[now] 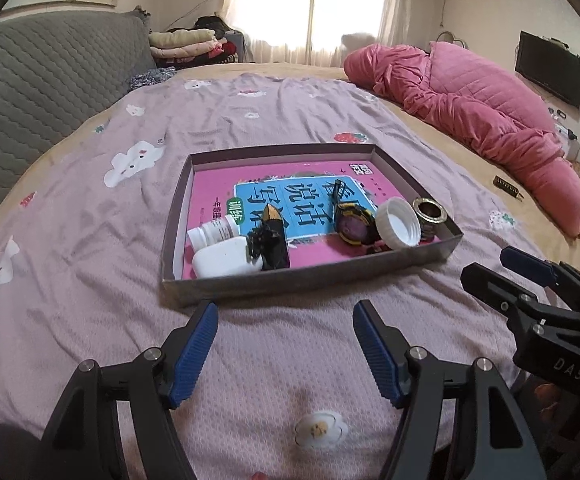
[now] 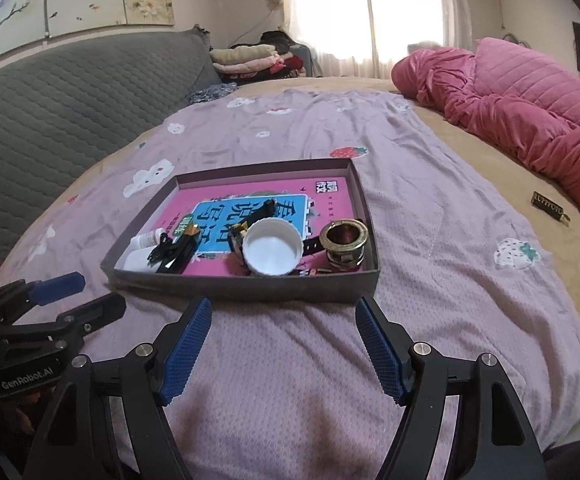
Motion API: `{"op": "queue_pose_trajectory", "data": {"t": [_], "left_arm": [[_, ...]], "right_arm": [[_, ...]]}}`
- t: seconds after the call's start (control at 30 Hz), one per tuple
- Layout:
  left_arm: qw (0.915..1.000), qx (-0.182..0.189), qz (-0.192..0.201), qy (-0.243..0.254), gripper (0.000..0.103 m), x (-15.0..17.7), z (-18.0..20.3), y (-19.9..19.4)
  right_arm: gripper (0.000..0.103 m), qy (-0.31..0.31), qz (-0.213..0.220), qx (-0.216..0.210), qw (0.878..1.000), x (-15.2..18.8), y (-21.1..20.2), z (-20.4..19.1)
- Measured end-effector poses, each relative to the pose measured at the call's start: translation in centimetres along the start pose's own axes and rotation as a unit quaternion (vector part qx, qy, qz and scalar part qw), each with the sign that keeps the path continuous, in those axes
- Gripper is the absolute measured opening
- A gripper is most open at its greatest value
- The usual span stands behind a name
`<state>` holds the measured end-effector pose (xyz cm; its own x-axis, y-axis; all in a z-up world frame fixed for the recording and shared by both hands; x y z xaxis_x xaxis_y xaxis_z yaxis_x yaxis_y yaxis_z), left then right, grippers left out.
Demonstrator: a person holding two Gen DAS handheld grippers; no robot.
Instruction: Organize rigid objects
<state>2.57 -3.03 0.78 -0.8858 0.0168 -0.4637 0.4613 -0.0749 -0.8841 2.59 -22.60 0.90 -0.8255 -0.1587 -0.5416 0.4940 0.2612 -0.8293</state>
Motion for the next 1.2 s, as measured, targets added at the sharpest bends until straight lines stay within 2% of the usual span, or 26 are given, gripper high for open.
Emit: {"op": "queue_pose_trajectory", "data": {"t": [0.43, 0.83, 1.07, 1.2], "left_arm": [[0.9996, 0.007, -0.012, -0.025, 0.070, 1.7, -0.6, -1.7], [0.9989, -0.003, -0.004, -0.047, 0.070, 2.1, -1.4, -3.0], [0.9980, -0.004, -0.019, -0.059, 0.070, 2.9, -1.3, -2.6], [0.9978, -0.001, -0.021, -0.062, 0.070, 2.9, -1.4, -2.3]], "right_arm": [[0.076, -0.035, 0.007, 0.017, 0.999, 1.5, -2.6, -2.1], [0.076, -0.026, 0.028, 0.016, 0.999, 2.2, -4.4, -2.1], [0.076, -0.031, 0.035, 0.016, 0.999, 2.4, -4.8, -2.2], [0.076, -0.043, 0.025, 0.015, 0.999, 2.6, -4.1, -2.7]]}}
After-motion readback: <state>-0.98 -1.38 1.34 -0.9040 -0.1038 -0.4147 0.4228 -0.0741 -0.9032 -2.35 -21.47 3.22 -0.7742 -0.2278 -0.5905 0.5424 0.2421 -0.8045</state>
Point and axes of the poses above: each gripper's, at about its wrist camera, not at the fingertips, and y roughly the way its jaws point, z to its right, x to its underside, the point moved 1 cm from there along y, roughly the way its jaws point, and after that the axes turned 15 degrees about -z, right-handed, at the moved point
